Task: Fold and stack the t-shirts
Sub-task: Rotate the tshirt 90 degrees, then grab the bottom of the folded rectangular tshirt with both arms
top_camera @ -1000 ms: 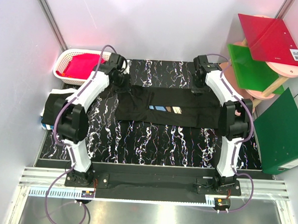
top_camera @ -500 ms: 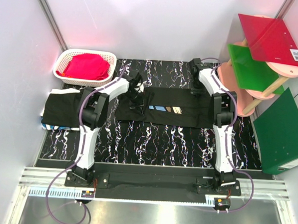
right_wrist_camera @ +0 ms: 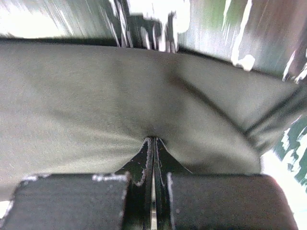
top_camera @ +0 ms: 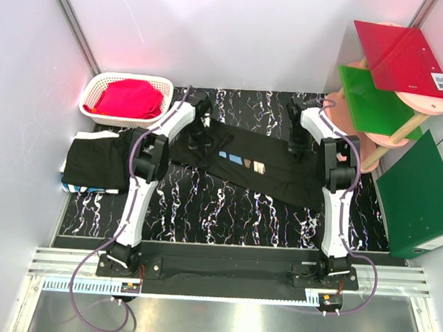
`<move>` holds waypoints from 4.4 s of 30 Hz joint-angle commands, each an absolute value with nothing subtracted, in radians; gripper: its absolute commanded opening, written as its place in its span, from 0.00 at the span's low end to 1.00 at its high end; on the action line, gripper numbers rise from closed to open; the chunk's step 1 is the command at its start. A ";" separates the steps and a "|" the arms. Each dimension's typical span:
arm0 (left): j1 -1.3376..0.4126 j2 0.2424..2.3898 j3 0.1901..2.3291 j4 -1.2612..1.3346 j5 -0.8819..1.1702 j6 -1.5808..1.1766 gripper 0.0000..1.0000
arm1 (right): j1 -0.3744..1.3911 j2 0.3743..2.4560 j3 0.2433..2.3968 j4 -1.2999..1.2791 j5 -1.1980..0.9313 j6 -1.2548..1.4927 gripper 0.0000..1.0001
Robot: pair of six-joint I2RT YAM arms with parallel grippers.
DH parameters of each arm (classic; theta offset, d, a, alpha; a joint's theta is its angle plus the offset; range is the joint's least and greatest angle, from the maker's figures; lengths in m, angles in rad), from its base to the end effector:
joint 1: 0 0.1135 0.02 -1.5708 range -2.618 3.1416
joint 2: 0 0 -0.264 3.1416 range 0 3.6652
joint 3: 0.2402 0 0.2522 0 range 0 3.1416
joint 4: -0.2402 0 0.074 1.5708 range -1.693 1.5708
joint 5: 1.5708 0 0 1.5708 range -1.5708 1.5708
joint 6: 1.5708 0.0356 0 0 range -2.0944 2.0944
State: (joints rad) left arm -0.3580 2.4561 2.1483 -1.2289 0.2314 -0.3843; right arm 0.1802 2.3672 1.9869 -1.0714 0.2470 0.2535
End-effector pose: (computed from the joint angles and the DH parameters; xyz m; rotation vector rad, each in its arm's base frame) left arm 0.4464 -0.1757 0.1550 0.0343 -3.0692 0.3514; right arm 0.4653 0.0759 0.1551 0.1302 2.9529 -0.3204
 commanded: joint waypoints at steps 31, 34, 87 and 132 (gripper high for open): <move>-0.298 2.059 1.921 -0.704 0.597 -0.552 0.02 | 0.264 2.140 1.910 -1.217 0.129 0.265 0.00; -0.299 1.970 1.763 -0.704 0.574 -0.568 0.00 | 0.256 2.230 1.974 -1.181 0.095 0.267 0.00; -0.551 2.015 1.686 -0.871 0.558 -0.520 0.00 | 0.092 2.608 2.583 -0.769 0.029 0.420 0.00; -0.476 1.691 1.269 -0.729 0.519 -0.359 0.99 | 0.362 1.496 1.019 -0.680 -0.626 0.788 0.83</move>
State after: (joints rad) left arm -0.5529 1.7042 1.4010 -0.7303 0.6228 -0.3725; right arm 0.2951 1.5410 1.1301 -0.7361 -0.5522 0.6594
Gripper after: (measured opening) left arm 0.987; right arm 0.884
